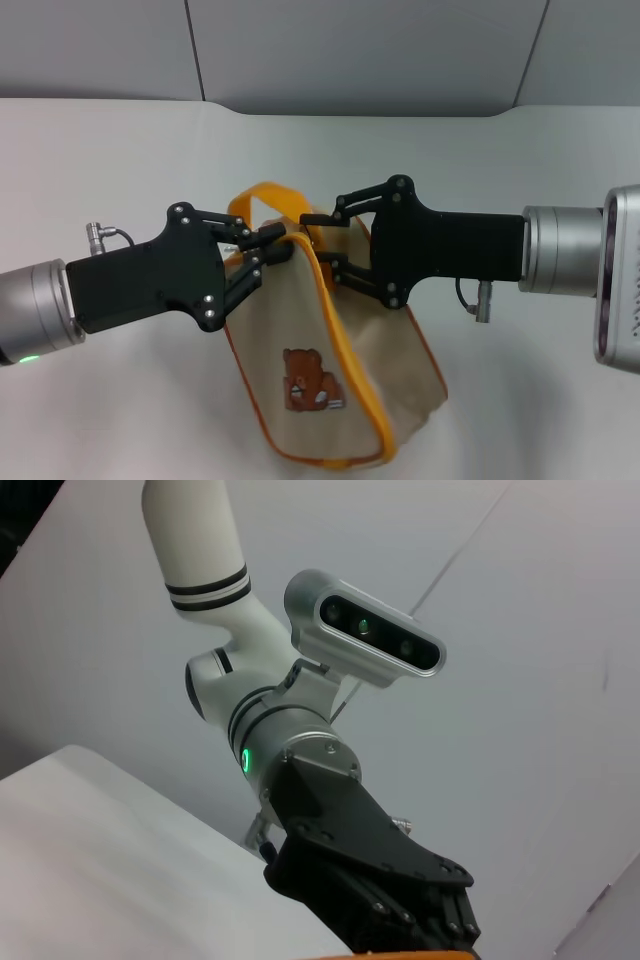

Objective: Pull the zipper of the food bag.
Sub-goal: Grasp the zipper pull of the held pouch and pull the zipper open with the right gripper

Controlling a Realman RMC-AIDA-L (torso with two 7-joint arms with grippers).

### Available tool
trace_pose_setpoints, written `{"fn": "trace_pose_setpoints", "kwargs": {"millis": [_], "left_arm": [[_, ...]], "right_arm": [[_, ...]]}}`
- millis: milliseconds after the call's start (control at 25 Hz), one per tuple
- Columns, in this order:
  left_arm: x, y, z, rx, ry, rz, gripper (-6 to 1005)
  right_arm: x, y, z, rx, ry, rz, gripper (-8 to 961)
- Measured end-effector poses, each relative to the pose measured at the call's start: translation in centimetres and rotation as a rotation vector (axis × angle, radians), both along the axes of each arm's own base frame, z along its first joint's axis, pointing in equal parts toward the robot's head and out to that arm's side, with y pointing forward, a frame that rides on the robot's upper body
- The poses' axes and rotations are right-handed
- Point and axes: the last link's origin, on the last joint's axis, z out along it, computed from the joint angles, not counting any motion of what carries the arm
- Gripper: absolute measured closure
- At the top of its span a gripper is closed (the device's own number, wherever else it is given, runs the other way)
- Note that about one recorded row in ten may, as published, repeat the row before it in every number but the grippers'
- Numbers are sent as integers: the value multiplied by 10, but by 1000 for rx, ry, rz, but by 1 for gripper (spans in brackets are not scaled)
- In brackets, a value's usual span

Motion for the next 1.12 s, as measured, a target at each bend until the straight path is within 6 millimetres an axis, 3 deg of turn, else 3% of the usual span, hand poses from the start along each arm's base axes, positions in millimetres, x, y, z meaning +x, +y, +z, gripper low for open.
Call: {"fn": "trace_pose_setpoints", "kwargs": {"millis": [200,600,1120], "left_arm": [[-1,0,0,0,0,2,903],[-4,2,5,32,-13,28,886],[-14,5,10,95,-49,114,863]], "right_arm": [[1,-1,-1,8,-8,13,667],[5,-1,-6,9,-39,4,938],[18,-7,-8,-19,-74,-35,935]]}}
